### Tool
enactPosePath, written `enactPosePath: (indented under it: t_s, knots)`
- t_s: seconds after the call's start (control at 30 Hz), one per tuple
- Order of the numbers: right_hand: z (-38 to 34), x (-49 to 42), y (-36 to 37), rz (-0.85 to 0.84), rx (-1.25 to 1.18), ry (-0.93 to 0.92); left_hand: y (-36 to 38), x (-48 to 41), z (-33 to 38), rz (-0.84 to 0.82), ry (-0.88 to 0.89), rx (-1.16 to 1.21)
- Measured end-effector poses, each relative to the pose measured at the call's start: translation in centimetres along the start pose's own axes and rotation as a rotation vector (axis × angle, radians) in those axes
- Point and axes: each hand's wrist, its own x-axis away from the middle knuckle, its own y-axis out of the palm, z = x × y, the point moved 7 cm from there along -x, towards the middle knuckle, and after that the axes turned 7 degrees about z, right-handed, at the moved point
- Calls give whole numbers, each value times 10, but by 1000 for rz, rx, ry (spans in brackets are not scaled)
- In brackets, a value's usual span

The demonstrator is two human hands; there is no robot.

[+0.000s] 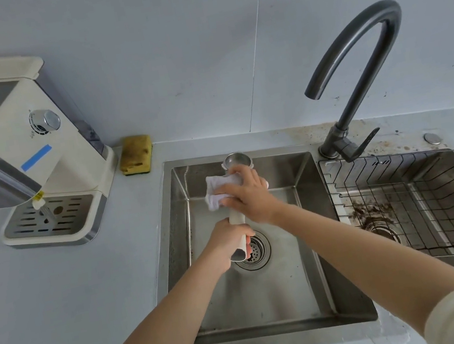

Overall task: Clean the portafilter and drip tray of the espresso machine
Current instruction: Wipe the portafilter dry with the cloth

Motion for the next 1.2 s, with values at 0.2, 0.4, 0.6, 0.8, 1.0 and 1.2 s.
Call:
enactPosePath:
  t_s: [0.2, 0.4, 0.6, 0.8, 1.0, 1.2]
  knots:
    - [2, 9, -10, 199, -254, 204, 7, 7, 5, 9, 68, 42]
    - [10, 18, -27, 451, -418, 418, 15, 10, 4, 41, 79, 35]
    - [34, 22, -7, 262, -777, 833, 15, 13, 4, 66, 110, 22]
    - [38, 13, 8, -76, -1054, 986, 15, 17, 13, 10, 179, -115]
    - [38, 23, 17, -92, -1312, 1104, 15, 18, 17, -55, 128, -156]
    - [24, 19, 22, -40, -1256, 962, 10, 13, 13, -14, 43, -85]
